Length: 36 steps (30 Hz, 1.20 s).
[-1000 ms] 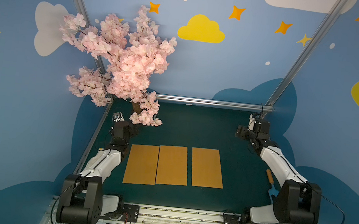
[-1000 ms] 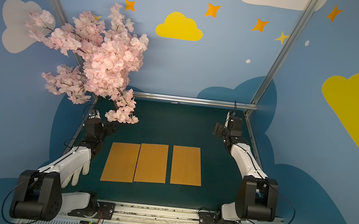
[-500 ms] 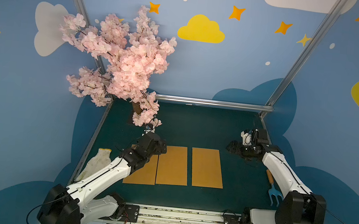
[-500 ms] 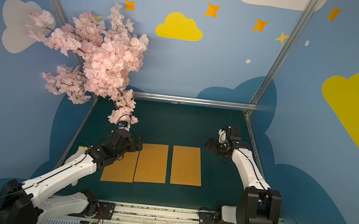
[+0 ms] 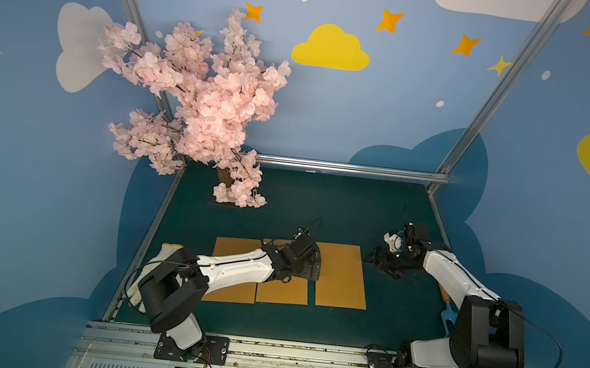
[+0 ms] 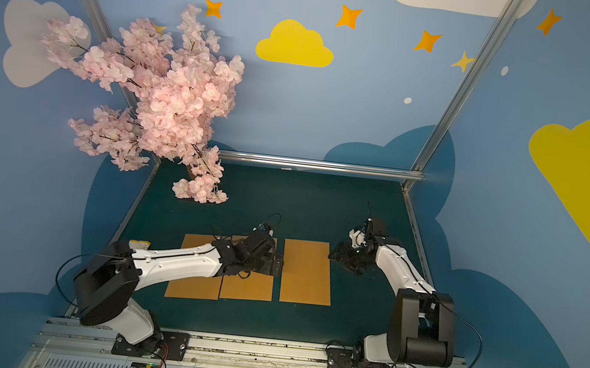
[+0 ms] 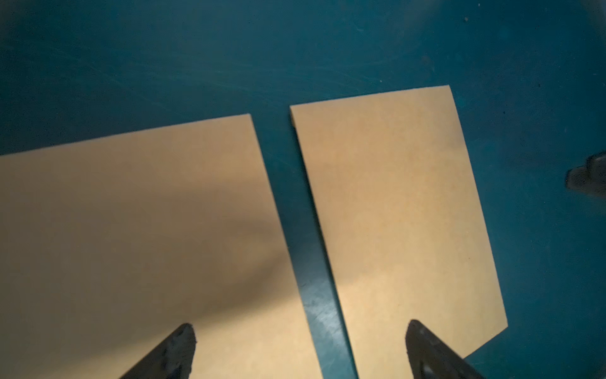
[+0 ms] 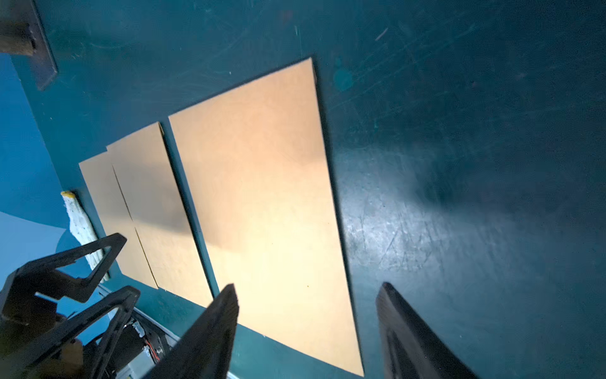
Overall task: Open the file bag
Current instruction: Pick up the file bag from the center of the board.
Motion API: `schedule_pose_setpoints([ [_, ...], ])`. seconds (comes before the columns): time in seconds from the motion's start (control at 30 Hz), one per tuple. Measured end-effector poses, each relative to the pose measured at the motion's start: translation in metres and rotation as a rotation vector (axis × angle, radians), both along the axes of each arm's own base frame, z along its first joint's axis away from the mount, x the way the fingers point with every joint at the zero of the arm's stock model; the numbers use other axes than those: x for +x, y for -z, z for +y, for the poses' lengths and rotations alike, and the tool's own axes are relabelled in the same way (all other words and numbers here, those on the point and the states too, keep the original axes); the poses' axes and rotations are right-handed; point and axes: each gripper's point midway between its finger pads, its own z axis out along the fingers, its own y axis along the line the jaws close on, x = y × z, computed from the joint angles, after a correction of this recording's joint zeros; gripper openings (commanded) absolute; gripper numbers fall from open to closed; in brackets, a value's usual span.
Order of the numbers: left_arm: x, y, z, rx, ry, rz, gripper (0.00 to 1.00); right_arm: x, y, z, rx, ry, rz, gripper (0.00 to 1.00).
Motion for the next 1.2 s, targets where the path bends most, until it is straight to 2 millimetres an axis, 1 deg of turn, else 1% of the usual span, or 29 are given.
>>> schedule_pose_setpoints([
  [0.07,0.002,0.007,-0.013,-0.019,0.012,0.025,0.88,0.000,0.003,0.002,0.011,-0.002,0.013,0.59],
  [0.13,0.005,0.011,-0.025,-0.042,0.022,0.043,0.83,0.000,0.006,0.004,0.024,-0.004,0.023,0.59],
  [0.17,0.007,0.012,-0.031,-0.055,0.029,0.051,0.77,0.001,0.008,0.005,0.029,-0.006,0.029,0.58],
  [0.23,0.009,0.015,-0.041,-0.075,0.037,0.067,0.73,0.001,0.011,0.006,0.037,-0.008,0.041,0.58],
  [0.3,0.011,0.018,-0.049,-0.089,0.046,0.081,0.71,0.000,0.015,0.007,0.043,-0.010,0.053,0.58],
  [0.37,0.011,0.020,-0.053,-0.096,0.049,0.093,0.65,0.000,0.018,0.008,0.050,-0.012,0.062,0.58],
  [0.5,0.012,0.024,-0.057,-0.095,0.053,0.107,0.64,-0.001,0.024,0.010,0.059,-0.014,0.083,0.60],
  [0.57,0.012,0.027,-0.058,-0.090,0.053,0.113,0.63,-0.001,0.028,0.010,0.059,-0.015,0.094,0.64],
  [0.67,0.012,0.029,-0.057,-0.077,0.050,0.121,0.63,-0.001,0.033,0.010,0.059,-0.017,0.105,0.66],
  [0.87,0.014,0.027,-0.055,-0.059,0.041,0.118,0.63,-0.001,0.039,0.012,0.071,-0.020,0.120,0.66],
  [0.97,0.014,0.031,-0.054,-0.046,0.038,0.124,0.63,-0.001,0.042,0.013,0.077,-0.021,0.126,0.66],
  [1.1,0.014,0.044,-0.053,-0.019,0.033,0.144,0.59,-0.001,0.043,0.014,0.085,-0.023,0.130,0.66],
  [1.2,0.015,0.044,-0.054,-0.019,0.030,0.147,0.54,0.000,0.043,0.015,0.092,-0.026,0.130,0.66],
])
